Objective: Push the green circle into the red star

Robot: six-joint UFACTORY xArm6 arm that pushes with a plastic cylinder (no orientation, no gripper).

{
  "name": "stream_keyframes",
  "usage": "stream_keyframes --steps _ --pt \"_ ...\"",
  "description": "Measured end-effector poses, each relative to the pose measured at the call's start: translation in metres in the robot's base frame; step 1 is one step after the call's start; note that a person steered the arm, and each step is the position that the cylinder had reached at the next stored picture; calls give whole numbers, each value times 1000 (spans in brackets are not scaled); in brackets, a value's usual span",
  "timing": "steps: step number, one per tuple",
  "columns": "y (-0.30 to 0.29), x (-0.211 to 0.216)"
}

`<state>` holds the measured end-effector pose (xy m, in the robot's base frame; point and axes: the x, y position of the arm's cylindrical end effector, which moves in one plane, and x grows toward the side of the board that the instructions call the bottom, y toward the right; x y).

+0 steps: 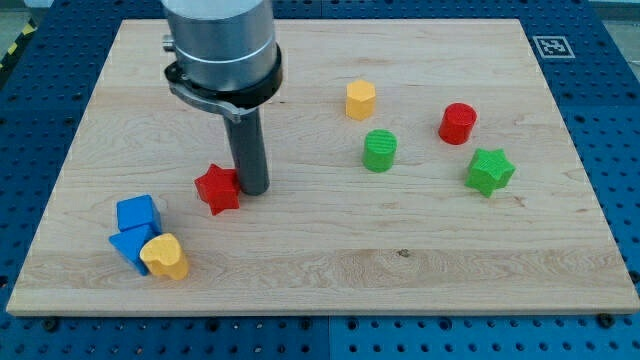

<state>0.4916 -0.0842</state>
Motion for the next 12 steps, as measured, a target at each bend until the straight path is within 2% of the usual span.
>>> stream_keyframes --steps 4,5,7,8,10,12 --pt "-40 18" --pt "26 14" --pt "220 6" --pt "249 -12" --pt "250 -59" --pt "204 -59"
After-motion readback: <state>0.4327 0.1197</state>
